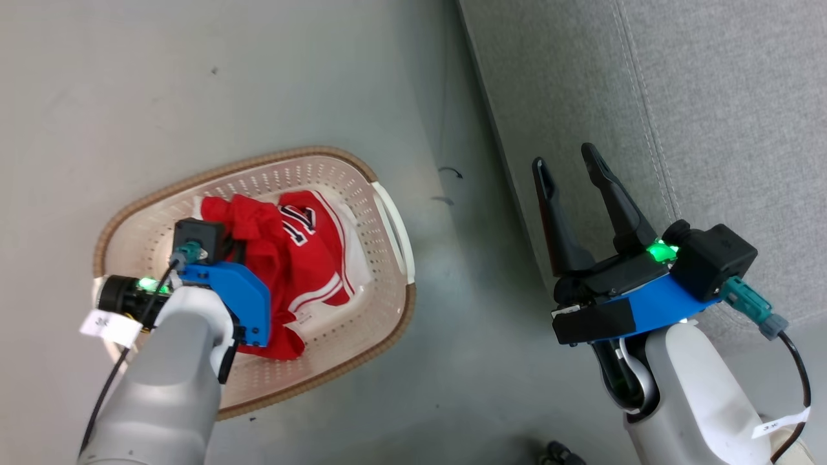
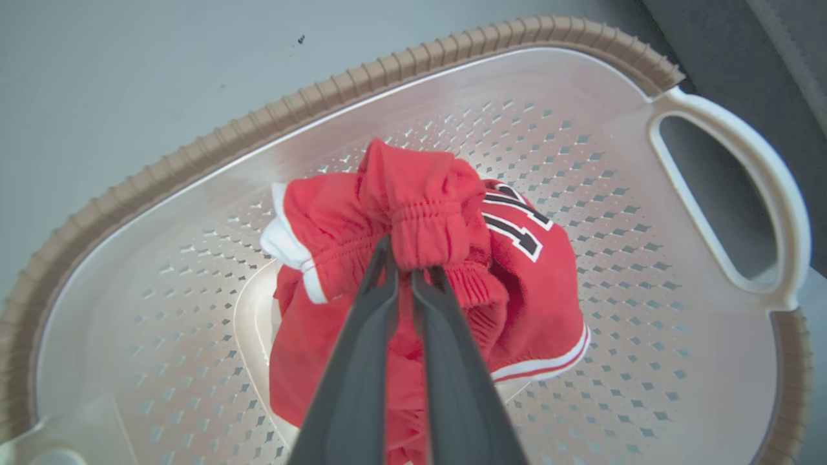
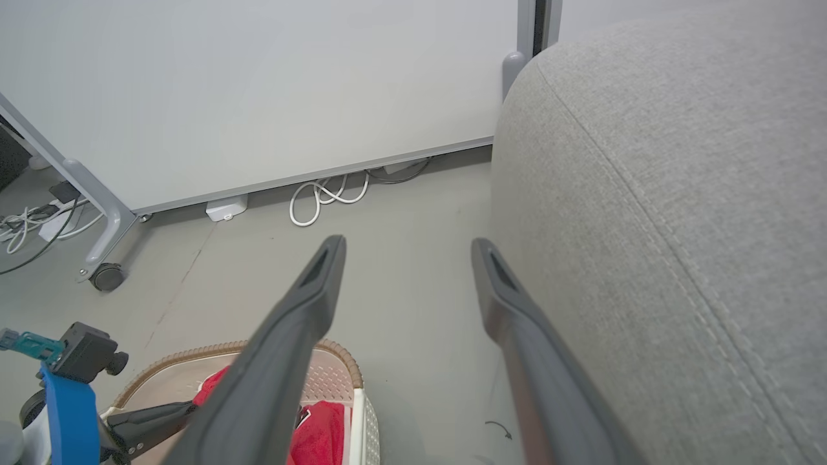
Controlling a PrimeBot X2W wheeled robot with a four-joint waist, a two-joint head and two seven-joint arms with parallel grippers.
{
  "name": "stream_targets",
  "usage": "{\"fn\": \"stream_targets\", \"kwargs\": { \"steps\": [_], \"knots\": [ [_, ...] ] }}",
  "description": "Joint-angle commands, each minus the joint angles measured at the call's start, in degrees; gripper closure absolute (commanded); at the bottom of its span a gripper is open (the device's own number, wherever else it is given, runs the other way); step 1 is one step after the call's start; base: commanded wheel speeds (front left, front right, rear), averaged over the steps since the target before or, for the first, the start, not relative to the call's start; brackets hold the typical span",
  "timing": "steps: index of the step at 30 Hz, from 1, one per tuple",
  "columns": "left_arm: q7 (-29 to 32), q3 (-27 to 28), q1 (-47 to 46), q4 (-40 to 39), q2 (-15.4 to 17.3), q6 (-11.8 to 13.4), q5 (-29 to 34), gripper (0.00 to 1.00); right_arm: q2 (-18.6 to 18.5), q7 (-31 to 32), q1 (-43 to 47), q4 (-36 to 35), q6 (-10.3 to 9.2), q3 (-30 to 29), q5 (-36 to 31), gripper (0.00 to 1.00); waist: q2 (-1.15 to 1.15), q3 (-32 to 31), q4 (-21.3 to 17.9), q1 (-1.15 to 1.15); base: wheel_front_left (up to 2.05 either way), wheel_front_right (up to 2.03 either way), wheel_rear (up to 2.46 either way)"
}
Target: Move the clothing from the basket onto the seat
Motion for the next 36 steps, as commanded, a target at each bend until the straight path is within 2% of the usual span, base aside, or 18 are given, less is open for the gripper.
{"fn": "stream_targets", "kwargs": {
  "steps": [1, 11, 19, 25, 29, 36],
  "knots": [
    [-0.87, -0.17, 0.59, -0.44, -0.39, -0.39, -0.46, 1.00, -0.16, -0.21, -0.11, 0.32, 0.03, -0.29, -0.72, 0.00, 0.00, -2.19, 1.55, 0.00, 0.00, 0.00, 0.00],
    [-3.92, -3.05, 6.52, -6.38, -2.95, -2.04, -0.61, 1.00, -0.17, -0.21, 3.05, 3.24, 0.03, -1.78, -3.39, 0.00, 0.00, -13.61, 6.45, 0.00, 0.00, 0.00, 0.00],
    [-3.93, -3.20, 13.86, -18.74, -3.31, -2.40, -1.34, 1.00, -0.18, -0.20, 6.85, 6.00, 0.03, -2.62, -4.63, 0.00, 0.00, -23.52, 9.57, 0.00, 0.00, 0.00, 0.00],
    [-3.94, -3.85, 16.99, -25.41, -3.37, -2.39, -1.16, 1.00, -0.18, -0.20, 9.12, 7.36, 0.03, -3.29, -5.29, 0.00, 0.00, -28.64, 11.13, 0.00, 0.00, 0.00, 0.00],
    [-3.94, -5.62, 18.09, -30.57, -3.35, -2.41, -1.41, 1.00, -0.18, -0.20, 11.00, 8.25, 0.03, -3.65, -5.53, 0.00, 0.00, -32.68, 12.35, 0.00, 0.00, 0.00, 0.00],
    [-3.56, -8.96, 14.46, -34.11, -3.76, -2.42, -3.00, 1.00, -0.18, -0.21, 12.67, 9.01, 0.03, -4.63, -6.02, 0.00, 0.00, -35.87, 14.07, 0.00, 0.00, 0.00, 0.00]
  ]
}}
